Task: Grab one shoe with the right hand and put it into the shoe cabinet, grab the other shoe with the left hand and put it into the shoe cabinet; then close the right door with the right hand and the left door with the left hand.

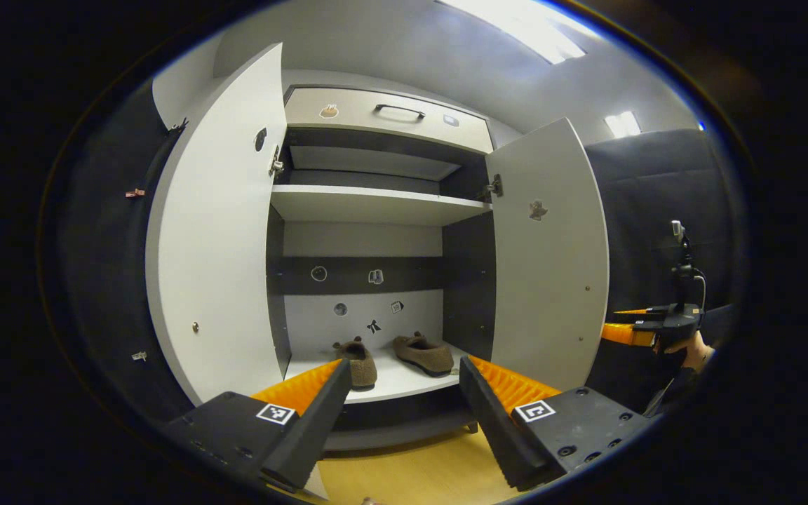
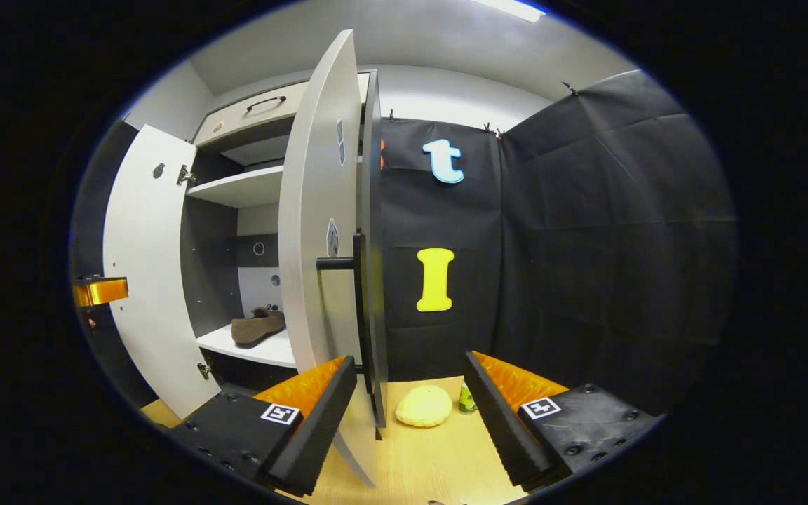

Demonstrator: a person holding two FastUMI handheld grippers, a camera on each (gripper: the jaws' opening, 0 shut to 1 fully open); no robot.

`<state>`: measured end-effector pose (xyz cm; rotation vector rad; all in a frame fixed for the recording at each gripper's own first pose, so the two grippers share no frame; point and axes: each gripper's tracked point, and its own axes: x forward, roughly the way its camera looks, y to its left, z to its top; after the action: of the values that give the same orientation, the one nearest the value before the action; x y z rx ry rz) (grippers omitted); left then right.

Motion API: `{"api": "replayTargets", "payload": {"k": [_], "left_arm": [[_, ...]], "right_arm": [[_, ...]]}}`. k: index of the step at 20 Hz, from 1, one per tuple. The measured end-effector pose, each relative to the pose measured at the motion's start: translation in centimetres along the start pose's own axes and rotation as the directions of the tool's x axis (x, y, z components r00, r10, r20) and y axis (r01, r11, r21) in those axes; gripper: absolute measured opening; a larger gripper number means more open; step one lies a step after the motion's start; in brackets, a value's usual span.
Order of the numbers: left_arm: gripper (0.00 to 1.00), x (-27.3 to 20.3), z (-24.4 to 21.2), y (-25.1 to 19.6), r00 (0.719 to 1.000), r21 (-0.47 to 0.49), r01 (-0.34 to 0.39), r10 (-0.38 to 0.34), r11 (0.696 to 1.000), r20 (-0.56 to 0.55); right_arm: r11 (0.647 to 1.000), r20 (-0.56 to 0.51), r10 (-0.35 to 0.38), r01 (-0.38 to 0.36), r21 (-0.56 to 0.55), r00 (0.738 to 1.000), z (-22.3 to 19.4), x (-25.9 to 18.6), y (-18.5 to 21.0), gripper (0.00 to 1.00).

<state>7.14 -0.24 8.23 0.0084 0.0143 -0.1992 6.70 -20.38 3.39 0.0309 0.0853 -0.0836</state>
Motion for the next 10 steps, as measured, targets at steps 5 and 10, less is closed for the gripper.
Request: {"api": "replayTargets", "payload": {"k": [5, 10], "left_arm": [[0.97, -0.7, -0.1, 0.1, 0.999, -0.036, -0.036, 0.036, 0.999, -0.008], [0.98, -1.2, -0.3, 1.7, 0.994, -0.048, -0.104, 0.103, 0.993, -0.023]], "right_arm": [[0.992, 0.0, 0.127, -0.127, 0.027, 0.992, -0.2, 0.4, 0.8, 0.95], [0.967, -0.002, 0.252, -0.252, 0.03, 0.968, -0.7, 1.0, 2.6, 1.0]]}}
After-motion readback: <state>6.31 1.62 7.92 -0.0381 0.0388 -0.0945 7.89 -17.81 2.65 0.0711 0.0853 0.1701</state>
